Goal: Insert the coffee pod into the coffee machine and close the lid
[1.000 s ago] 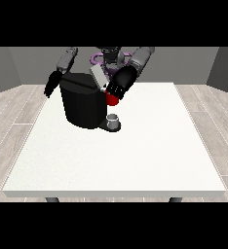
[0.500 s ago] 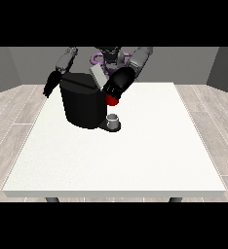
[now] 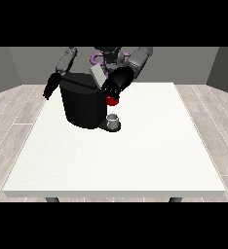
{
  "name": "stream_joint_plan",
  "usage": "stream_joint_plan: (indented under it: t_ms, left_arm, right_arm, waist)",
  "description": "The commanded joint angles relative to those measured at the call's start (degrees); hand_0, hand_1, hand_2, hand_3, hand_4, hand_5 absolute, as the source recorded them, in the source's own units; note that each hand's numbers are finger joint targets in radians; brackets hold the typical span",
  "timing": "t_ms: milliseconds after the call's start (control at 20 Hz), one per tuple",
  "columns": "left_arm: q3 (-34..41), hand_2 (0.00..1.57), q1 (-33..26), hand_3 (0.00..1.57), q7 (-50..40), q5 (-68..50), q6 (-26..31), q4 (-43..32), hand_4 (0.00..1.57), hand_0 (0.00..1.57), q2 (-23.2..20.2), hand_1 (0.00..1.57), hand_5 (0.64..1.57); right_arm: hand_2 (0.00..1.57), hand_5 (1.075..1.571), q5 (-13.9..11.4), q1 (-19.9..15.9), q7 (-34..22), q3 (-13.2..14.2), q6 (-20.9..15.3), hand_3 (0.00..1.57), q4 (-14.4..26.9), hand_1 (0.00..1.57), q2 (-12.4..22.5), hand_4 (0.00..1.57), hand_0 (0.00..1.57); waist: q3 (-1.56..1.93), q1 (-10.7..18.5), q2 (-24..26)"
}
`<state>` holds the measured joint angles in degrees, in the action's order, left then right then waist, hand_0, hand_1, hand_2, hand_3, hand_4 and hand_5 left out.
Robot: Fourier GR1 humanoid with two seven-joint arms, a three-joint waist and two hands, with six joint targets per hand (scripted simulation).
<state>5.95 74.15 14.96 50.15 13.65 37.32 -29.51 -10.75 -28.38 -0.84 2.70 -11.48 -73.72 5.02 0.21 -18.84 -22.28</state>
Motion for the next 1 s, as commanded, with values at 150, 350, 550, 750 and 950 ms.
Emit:
stream_joint_plan:
  t_ms: [150, 350, 550, 750, 950]
  left_arm:
    - [0.49, 0.78, 1.66, 0.60, 1.55, 2.47, -4.26, -1.41, 0.00, 0.51, -3.69, 0.51, 1.571]
    - [-1.49, 0.62, 0.37, 0.49, -0.48, 3.46, -2.25, 0.05, 0.00, 0.00, -0.84, 0.00, 1.571]
    - [0.30, 0.53, 1.65, 0.44, 2.93, 2.52, -2.52, -1.01, 0.00, 0.00, -3.43, 0.00, 1.571]
    - [-0.73, 0.36, -0.62, 0.25, -0.10, 3.13, -1.61, -1.07, 0.00, 0.00, -0.29, 0.00, 1.571]
    - [-1.98, 0.00, -5.21, 0.15, -2.19, 3.80, -2.66, -0.29, 0.00, 0.00, 3.24, 0.00, 1.571]
  right_arm:
    - [0.00, 1.571, -0.82, -1.20, -0.46, -1.30, 0.30, 0.00, -2.50, 0.00, 0.02, 0.09, 0.00]
    - [0.00, 1.571, -0.38, -0.24, 1.97, 1.11, -0.84, 0.00, 1.53, 0.00, 0.63, 0.15, 0.00]
    - [0.00, 1.571, -1.06, -1.00, 1.23, 0.25, -2.66, 0.00, 0.21, 0.00, -1.19, 0.00, 0.00]
    - [0.00, 1.571, 0.43, 0.19, 0.81, 1.71, -0.84, 0.00, 2.22, 0.00, 0.14, 0.15, 0.00]
    - [0.00, 1.571, 1.06, 4.14, 0.08, 1.94, 0.06, 0.00, 4.07, 0.00, 0.06, 0.00, 0.00]
  waist:
    - [-0.21, -2.49, -3.90]
    - [-0.18, 0.80, -0.69]
    - [-0.20, 0.63, -2.97]
    - [-0.19, 1.96, 1.15]
    - [-0.19, 4.60, 7.15]
